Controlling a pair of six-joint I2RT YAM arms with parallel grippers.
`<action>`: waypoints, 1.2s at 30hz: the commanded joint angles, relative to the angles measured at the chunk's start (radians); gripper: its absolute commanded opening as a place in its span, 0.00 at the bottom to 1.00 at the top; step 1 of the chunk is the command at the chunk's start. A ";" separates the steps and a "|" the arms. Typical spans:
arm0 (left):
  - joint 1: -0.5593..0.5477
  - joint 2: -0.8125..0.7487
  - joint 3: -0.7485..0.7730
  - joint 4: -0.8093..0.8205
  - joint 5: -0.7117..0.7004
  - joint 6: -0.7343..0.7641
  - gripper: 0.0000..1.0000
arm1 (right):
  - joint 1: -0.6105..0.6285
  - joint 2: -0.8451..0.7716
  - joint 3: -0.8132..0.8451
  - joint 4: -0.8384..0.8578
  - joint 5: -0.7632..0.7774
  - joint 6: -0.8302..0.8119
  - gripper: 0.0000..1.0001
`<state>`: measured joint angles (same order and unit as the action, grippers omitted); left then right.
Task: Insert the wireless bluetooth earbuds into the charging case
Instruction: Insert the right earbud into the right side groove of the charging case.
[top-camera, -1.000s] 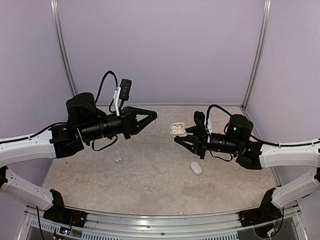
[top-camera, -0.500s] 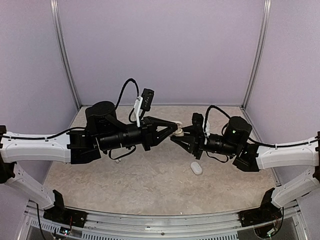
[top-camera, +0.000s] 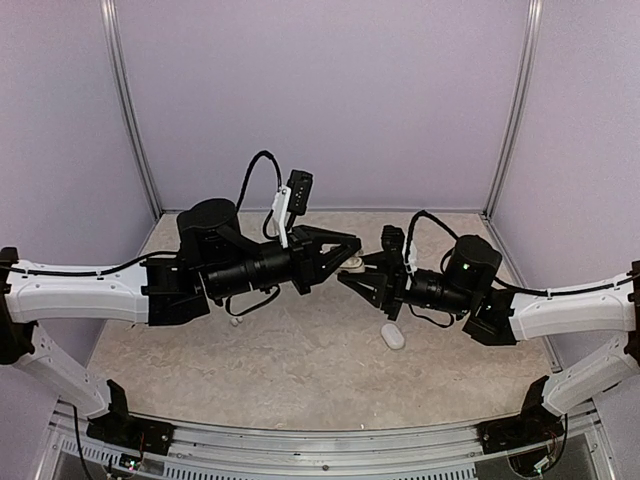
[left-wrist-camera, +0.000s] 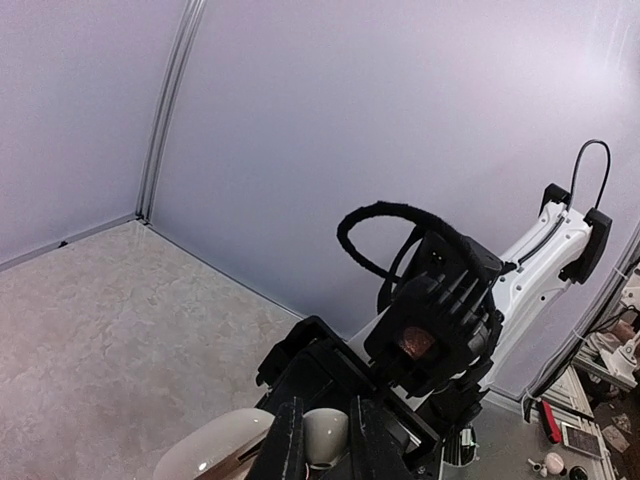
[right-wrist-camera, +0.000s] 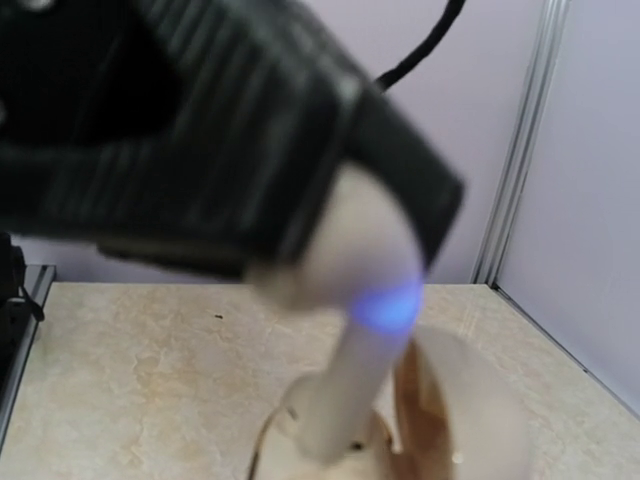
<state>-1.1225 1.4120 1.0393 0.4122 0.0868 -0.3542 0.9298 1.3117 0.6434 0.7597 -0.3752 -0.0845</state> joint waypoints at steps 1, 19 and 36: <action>-0.009 0.017 0.030 0.020 -0.016 0.018 0.07 | 0.008 -0.015 0.019 0.045 0.023 0.042 0.00; -0.010 0.057 0.044 -0.005 -0.057 0.013 0.07 | 0.008 -0.028 0.012 0.102 0.014 0.076 0.00; -0.008 0.085 0.052 -0.013 -0.055 -0.042 0.08 | 0.009 -0.046 -0.037 0.264 0.027 0.120 0.00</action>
<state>-1.1282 1.4734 1.0725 0.4408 0.0444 -0.3859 0.9306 1.3064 0.6067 0.8925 -0.3340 0.0238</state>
